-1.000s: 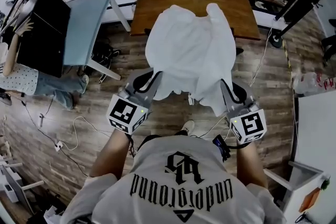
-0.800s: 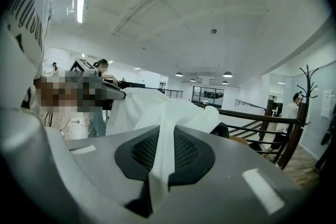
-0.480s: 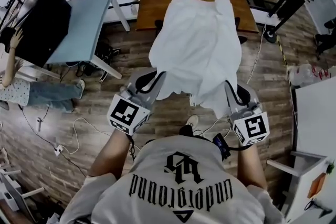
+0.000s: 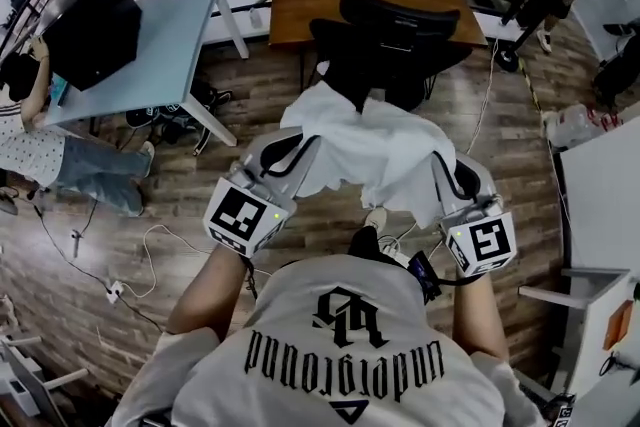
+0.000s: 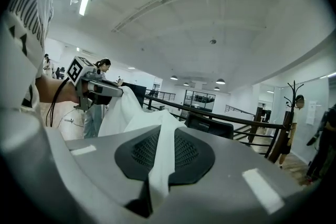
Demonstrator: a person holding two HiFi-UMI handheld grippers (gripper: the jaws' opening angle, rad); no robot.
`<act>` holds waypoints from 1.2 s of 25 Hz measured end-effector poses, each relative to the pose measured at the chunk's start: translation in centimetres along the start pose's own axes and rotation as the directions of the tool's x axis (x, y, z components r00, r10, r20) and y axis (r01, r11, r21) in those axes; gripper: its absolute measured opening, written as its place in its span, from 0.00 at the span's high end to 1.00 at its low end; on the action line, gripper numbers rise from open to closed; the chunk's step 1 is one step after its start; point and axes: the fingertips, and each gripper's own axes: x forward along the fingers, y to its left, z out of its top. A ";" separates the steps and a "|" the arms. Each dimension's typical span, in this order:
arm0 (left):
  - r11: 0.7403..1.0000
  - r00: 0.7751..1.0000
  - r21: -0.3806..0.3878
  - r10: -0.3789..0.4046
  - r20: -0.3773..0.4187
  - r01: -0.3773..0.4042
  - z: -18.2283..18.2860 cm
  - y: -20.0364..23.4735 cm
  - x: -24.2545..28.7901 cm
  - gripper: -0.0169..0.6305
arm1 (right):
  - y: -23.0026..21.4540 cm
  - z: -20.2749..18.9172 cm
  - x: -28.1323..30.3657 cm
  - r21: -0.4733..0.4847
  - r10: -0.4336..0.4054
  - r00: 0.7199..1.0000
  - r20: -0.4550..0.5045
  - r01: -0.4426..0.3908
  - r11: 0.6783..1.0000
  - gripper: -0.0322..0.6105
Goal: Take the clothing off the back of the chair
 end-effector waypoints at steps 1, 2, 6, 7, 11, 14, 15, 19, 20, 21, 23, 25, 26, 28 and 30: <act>1.000 1.000 0.007 -0.013 -0.005 0.013 -0.2 -0.4 -0.6 0.87 | 0.8 -0.1 -0.4 -0.005 0.000 1.000 -0.007 0.000 1.000 0.91; 0.999 0.999 0.015 -0.030 -0.012 0.031 -0.3 -0.9 -1.1 0.87 | 1.6 -0.2 -0.8 -0.014 0.003 1.000 -0.017 -0.003 1.000 0.91; 0.995 0.996 0.035 -0.092 -0.021 0.092 0.5 -2.9 -3.0 0.87 | 4.1 0.6 -2.8 -0.032 0.010 0.999 -0.035 -0.012 0.999 0.91; 0.995 0.995 0.034 -0.097 -0.015 0.097 0.8 -3.3 -3.4 0.87 | 4.5 0.9 -3.3 -0.031 0.005 0.999 -0.033 -0.006 1.000 0.91; 0.995 0.995 0.010 -0.104 -0.009 0.104 1.7 -5.3 -5.0 0.87 | 5.5 1.8 -5.7 -0.038 -0.010 1.000 -0.025 0.009 0.999 0.91; 0.994 0.994 -0.010 -0.111 -0.016 0.111 2.0 -6.9 -5.7 0.87 | 6.0 1.6 -7.4 -0.030 -0.011 1.000 -0.029 0.010 1.000 0.91; 0.994 0.994 -0.011 -0.112 -0.013 0.112 1.9 -7.5 -5.9 0.87 | 6.1 1.3 -8.0 -0.024 -0.009 0.999 -0.031 0.008 1.000 0.91; 0.994 0.994 -0.043 -0.103 -0.023 0.102 1.8 -10.1 -6.0 0.87 | 6.0 0.1 -10.0 -0.015 0.007 1.000 -0.028 -0.007 1.000 0.91; 0.994 0.995 -0.043 -0.098 -0.020 0.097 1.8 -10.8 -6.0 0.87 | 5.8 -0.1 -10.5 -0.012 0.012 1.000 -0.026 -0.012 1.000 0.91; 0.995 0.996 -0.036 -0.092 -0.014 0.092 1.8 -11.4 -6.0 0.87 | 5.7 -0.3 -11.2 -0.008 0.017 1.000 -0.023 -0.017 1.000 0.91; 0.997 0.997 -0.027 -0.074 -0.006 0.074 2.0 -12.9 -5.9 0.87 | 5.4 -0.7 -12.5 0.000 0.028 0.999 -0.015 -0.028 1.000 0.91; 0.997 0.998 -0.046 -0.056 -0.011 0.055 2.3 -14.7 -5.7 0.87 | 5.1 -1.3 -14.0 0.009 0.041 0.999 -0.013 -0.041 0.999 0.91; 0.997 0.999 -0.059 -0.047 -0.014 0.046 2.4 -15.7 -5.7 0.87 | 5.0 -1.5 -14.7 0.012 0.048 0.999 -0.014 -0.047 0.999 0.91; 0.999 1.000 -0.045 -0.024 -0.009 0.023 2.3 -17.1 -5.9 0.87 | 4.8 -2.0 -15.9 0.011 0.060 0.998 -0.010 -0.060 0.998 0.91; 1.000 1.000 -0.008 0.004 -0.012 -0.004 1.8 -18.5 -6.0 0.87 | 4.8 -2.6 -17.5 0.011 0.074 0.997 -0.008 -0.074 0.997 0.91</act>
